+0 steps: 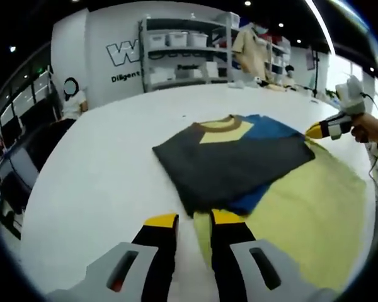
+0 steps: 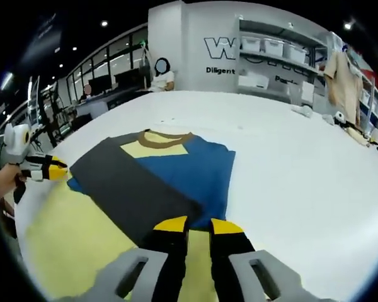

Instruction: Fold the garment on the visible template until the final outline fits inside the template.

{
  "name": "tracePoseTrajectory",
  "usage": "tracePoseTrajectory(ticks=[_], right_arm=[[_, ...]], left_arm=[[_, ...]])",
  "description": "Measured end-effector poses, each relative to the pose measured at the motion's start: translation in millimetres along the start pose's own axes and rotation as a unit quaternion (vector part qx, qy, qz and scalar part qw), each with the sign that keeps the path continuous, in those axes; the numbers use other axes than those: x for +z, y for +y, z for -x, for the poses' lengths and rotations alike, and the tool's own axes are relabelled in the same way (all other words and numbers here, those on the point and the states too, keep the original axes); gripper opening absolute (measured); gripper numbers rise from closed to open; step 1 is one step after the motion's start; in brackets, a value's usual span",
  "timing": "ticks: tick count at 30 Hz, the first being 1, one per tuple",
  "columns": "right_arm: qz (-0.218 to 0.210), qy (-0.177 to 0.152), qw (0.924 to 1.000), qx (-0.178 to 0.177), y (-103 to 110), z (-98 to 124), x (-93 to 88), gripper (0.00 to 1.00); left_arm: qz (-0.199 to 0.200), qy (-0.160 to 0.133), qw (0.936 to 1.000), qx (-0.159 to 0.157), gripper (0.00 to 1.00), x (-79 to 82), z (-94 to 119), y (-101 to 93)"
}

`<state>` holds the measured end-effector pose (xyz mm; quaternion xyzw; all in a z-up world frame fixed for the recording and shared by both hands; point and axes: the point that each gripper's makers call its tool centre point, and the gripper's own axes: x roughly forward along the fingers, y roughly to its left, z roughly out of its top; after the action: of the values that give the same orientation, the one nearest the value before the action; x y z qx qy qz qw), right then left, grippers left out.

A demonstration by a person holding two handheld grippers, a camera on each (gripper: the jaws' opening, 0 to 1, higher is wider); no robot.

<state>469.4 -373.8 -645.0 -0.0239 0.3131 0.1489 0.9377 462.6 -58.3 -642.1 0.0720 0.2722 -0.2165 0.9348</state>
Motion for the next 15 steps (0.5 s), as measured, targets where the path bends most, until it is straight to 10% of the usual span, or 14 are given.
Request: tracePoseTrajectory(ticks=[15], right_arm=[[-0.008,-0.007,0.9979,0.063,37,45,0.3,0.85]], left_arm=[[0.040,-0.015,0.9991,-0.002,0.84,5.1,51,-7.7]])
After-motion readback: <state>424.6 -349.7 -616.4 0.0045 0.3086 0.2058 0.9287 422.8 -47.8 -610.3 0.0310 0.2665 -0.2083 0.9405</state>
